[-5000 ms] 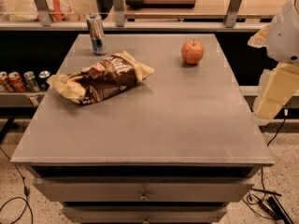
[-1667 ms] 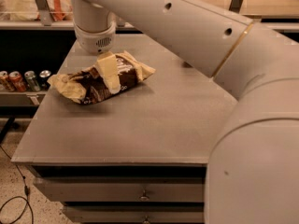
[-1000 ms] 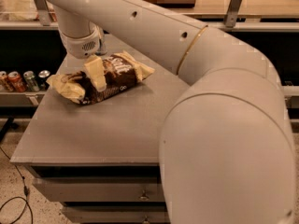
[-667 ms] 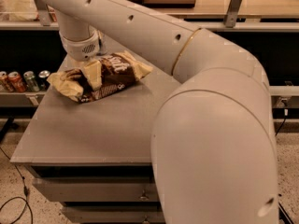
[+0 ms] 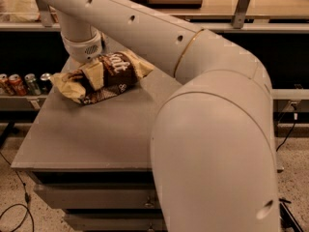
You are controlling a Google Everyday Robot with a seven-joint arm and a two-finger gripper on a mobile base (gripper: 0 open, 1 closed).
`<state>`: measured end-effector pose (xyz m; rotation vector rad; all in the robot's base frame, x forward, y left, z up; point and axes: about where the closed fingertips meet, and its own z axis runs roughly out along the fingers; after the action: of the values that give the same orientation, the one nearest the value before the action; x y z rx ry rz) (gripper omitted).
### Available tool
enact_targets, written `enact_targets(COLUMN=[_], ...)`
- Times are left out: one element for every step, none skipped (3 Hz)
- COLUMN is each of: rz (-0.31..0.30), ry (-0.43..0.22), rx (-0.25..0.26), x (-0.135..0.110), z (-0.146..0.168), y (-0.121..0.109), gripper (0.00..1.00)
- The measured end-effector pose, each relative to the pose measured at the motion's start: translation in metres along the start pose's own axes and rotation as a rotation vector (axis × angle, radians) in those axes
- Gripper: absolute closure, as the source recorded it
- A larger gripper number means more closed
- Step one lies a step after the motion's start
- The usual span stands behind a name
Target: Pick brown chip bag
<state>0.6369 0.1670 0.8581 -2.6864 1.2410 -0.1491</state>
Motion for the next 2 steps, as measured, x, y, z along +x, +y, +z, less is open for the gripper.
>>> enact_targets(rz=[0.0,0.0], ry=[0.0,0.0], rx=[0.0,0.0], x=[0.0001,0.0001], z=[-0.0019,-0.002], y=[-0.0004,-0.0004], gripper=[1.0,1.0])
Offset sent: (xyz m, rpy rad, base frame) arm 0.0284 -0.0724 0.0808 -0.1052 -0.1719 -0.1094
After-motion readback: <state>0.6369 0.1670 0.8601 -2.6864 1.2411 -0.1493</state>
